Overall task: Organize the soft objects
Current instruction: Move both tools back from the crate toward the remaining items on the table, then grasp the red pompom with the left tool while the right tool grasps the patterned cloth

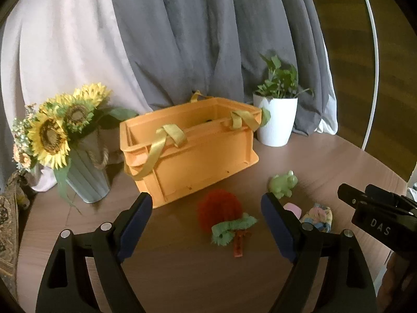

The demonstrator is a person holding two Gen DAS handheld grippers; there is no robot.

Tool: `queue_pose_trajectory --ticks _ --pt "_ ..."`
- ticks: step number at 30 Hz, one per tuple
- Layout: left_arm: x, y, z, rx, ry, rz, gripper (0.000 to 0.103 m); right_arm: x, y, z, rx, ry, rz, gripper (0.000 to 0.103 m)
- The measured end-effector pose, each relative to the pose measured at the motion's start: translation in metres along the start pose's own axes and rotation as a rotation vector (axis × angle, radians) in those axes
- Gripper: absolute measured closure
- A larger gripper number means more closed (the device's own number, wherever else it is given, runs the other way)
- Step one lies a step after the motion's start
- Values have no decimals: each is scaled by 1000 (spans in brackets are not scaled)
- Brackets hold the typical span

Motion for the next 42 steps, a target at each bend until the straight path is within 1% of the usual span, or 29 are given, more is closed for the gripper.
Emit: queue_pose_trajectory --ticks 5,16,23,32,40,42 --pt "18 -3 -5 13 20 -13 17 15 -11 -9 60 20 -29 39" --pt "64 -8 -14 -24 122 -75 17 41 -16 -23 138 37 -57 39" --pt "85 -16 -18 -12 145 -86 17 60 -26 -31 190 69 -79 39" --pt "115 -24 -20 -5 173 -104 17 76 -31 -33 216 84 -96 39" --pt "135 -32 -24 9 221 -125 17 90 -33 -36 236 109 -95 39" --pt "138 -34 -26 5 235 -144 17 93 -34 -37 247 121 -93 39"
Point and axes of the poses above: each gripper's, at about its wrist camera, not at the fingertips, and x roughly the way its jaws point, y to its left, z to its top, the point moved 2 cm from there along x, roughly the way its jaws point, and after that the axes turned 12 degrees about z, right-handed, at the moved point
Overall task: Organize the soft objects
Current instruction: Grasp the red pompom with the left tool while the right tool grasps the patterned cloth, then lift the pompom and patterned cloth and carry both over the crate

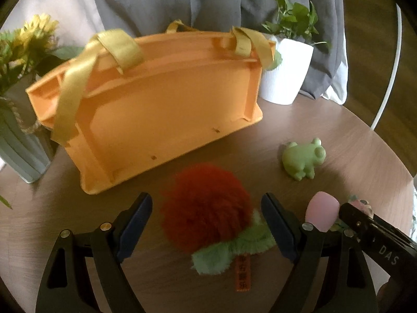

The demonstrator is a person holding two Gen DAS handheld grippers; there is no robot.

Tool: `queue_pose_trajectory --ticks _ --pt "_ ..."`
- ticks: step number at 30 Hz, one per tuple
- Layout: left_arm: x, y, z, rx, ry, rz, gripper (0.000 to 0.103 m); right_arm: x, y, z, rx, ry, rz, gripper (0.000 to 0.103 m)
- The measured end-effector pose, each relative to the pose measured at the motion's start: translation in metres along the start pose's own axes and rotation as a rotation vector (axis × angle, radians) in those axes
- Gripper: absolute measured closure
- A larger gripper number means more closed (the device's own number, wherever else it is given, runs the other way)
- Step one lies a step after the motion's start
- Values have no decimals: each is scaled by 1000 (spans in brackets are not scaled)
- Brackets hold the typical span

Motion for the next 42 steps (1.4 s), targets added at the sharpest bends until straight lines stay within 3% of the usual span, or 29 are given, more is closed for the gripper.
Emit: queue_pose_trajectory --ticks 7,14,18,42 --pt "13 -5 -5 1 51 -23 27 2 1 0 -13 6 -4 40" --pt "18 -9 -8 11 72 -35 51 3 0 -1 -21 12 -6 45" --pt "15 -9 -9 16 63 -33 57 2 -1 -2 -31 10 -8 48" --pt "-56 -1 -2 -27 -41 14 62 -38 12 7 -122 -51 58 51"
Point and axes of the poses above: each gripper's, at about its wrist camera, not at the fingertips, and x roughly the way its jaws point, y to its left, z to its top, the point moved 2 cm from there along x, roughly the way its jaws point, and after that the axes turned 12 degrees about z, right-handed, at the moved point
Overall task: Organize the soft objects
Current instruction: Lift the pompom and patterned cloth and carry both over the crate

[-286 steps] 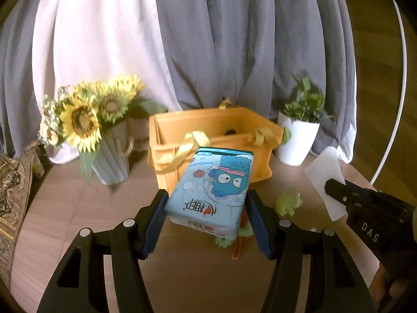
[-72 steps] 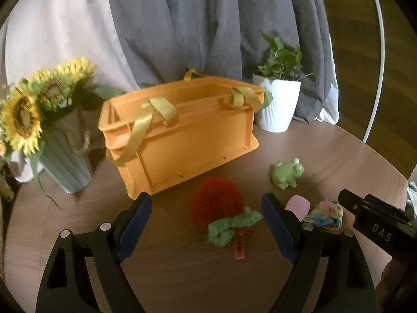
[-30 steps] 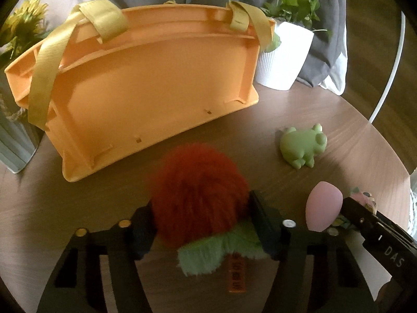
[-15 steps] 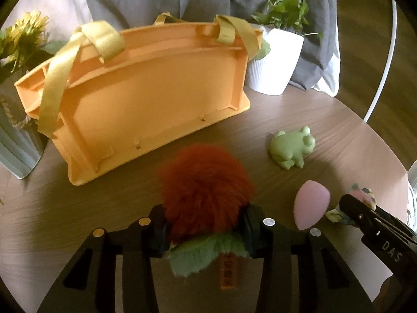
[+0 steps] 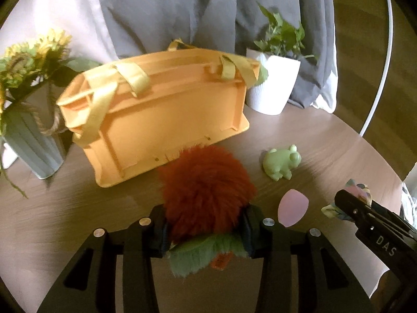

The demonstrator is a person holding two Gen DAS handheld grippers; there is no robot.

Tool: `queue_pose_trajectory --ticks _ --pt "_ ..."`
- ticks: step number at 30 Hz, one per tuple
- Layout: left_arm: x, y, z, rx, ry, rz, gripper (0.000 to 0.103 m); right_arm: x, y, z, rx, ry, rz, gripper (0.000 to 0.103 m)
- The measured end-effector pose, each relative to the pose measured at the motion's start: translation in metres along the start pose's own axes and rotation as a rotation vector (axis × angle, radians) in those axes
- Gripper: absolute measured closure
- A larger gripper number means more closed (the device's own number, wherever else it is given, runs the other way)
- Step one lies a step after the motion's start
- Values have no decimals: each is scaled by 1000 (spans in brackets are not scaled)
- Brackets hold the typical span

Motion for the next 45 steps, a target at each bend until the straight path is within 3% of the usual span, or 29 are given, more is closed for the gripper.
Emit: queue_pose_trajectory --ticks 22,45 --pt "-81 26 24 -147 -122 117 62 -41 42 41 -157 -58 190 51" --pt "-134 25 57 -250 -251 259 62 -64 69 95 -277 -132 409 50"
Point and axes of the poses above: each gripper's, at about its wrist camera, not at the fingertips, and x roughly the way its jaws point, y to its left, z to its top, the point moved 2 cm from there along x, roughly the way its jaws point, and after that the axes turned 12 degrees about z, right-handed, at the moved point
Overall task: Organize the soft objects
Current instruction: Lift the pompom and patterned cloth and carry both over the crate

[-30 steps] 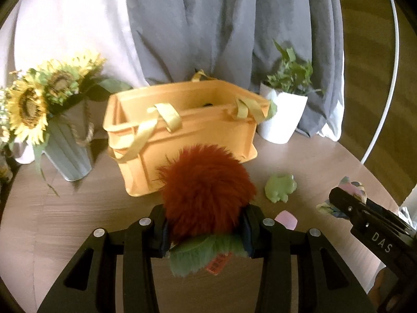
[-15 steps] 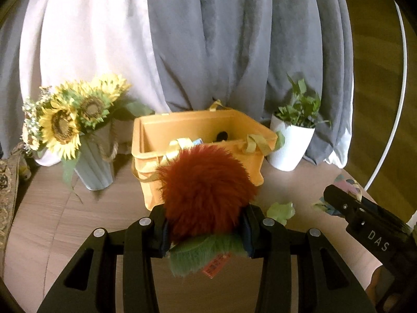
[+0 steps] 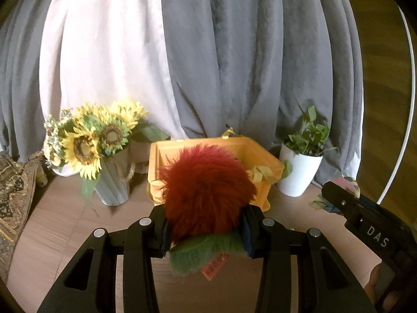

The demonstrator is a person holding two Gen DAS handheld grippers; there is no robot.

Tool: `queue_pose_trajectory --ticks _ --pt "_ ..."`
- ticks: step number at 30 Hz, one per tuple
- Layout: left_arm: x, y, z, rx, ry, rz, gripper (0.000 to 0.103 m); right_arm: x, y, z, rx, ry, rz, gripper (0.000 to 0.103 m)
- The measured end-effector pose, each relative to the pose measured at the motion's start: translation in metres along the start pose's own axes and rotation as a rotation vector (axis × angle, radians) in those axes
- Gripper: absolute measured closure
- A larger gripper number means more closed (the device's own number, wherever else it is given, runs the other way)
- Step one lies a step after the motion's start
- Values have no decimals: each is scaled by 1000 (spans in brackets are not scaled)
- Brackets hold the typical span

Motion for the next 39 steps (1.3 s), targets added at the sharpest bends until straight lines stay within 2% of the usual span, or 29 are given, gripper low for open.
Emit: queue_pose_trajectory --ticks 21,39 --pt "-12 -8 37 -41 -120 85 62 6 6 49 -86 -93 120 50" --pt "25 -12 67 -32 -155 116 62 49 1 84 -109 -120 171 50"
Point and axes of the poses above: each gripper's, at about its wrist camera, not at the fingertips, and x roughly the way its jaws point, y to its left, z to its top, the point moved 2 cm from there along x, roughly the way its jaws point, and after that the axes turned 12 degrees about z, right-handed, at the moved point
